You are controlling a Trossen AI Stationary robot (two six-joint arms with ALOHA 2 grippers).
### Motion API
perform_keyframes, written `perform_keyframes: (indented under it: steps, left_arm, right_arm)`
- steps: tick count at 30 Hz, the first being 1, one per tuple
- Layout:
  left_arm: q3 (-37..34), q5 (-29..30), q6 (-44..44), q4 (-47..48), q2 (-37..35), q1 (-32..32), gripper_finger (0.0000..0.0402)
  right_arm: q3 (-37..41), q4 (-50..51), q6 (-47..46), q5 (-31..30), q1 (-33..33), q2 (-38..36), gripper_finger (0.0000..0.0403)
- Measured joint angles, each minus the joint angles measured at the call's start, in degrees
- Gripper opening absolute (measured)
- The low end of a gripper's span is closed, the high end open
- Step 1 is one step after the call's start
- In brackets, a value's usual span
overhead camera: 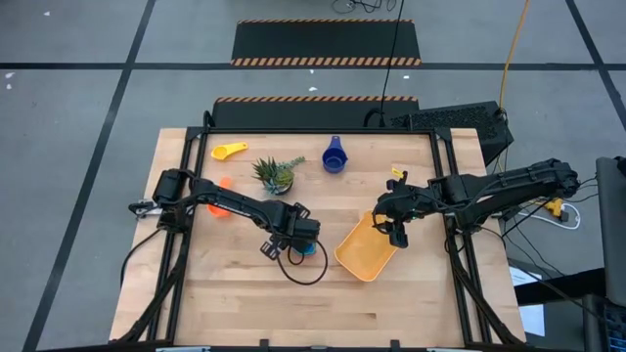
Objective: Nest measuring cups in basket
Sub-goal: Stack the measuring cups on the orange measuring cup
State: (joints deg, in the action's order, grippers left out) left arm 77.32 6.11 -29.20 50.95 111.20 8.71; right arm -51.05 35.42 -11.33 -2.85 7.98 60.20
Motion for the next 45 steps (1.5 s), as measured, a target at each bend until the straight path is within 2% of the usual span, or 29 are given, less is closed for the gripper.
perform_keyframes:
  steps: [13,21,36,45]
  left_arm:
    - [0.0,1.8,2.8,3.1,-0.8,0.0,0.0159]
    - [0.0,3.0,6.7,5.5,-5.3,0.0,0.0159]
    - [0.0,10.7,14.1,22.6,-12.5,0.5,0.0159]
    - [-0.7,12.1,21.7,26.5,-18.5,-1.9,0.0159]
  right_arm:
    - [0.0,0.7,0.0,0.0,0.0,0.0,0.0169]
    - [0.0,3.1,-0.4,0.0,0.0,0.0,0.0169]
    - [0.0,4.7,-1.5,0.0,0.0,0.0,0.0169]
    - [0.0,7.0,-3.0,0.0,0.0,0.0,0.0169]
